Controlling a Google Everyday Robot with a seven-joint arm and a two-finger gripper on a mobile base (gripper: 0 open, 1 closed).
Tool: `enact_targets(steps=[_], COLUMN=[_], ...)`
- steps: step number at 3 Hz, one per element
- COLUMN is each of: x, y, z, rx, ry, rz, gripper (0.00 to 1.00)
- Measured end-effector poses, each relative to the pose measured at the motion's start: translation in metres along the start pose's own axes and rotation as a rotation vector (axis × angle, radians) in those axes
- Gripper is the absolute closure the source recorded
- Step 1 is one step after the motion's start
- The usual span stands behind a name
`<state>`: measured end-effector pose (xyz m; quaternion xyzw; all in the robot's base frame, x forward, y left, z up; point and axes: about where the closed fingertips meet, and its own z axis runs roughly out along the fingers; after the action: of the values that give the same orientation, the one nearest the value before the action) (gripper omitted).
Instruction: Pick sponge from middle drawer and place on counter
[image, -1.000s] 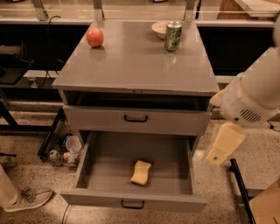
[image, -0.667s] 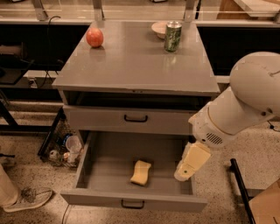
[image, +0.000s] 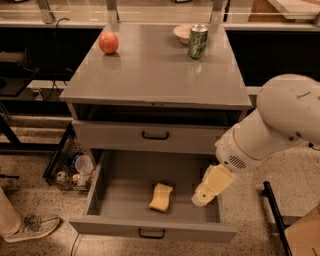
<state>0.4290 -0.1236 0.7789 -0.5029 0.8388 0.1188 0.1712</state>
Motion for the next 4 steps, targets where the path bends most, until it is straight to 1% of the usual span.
enact_targets(steps=[1, 2, 3, 4], x=[0.014, 0.021, 0.02, 0.012], y=[-0.021, -0.05, -0.072, -0.075], z=[0.064, 0.131, 0.184, 0.186], rx=[-0.023, -0.013, 0.012, 0.019], ry=[-0.008, -0.006, -0.001, -0.015], rz=[0.185, 0.366, 0.526, 0.598], gripper=[0.0, 0.0, 0.0, 0.0])
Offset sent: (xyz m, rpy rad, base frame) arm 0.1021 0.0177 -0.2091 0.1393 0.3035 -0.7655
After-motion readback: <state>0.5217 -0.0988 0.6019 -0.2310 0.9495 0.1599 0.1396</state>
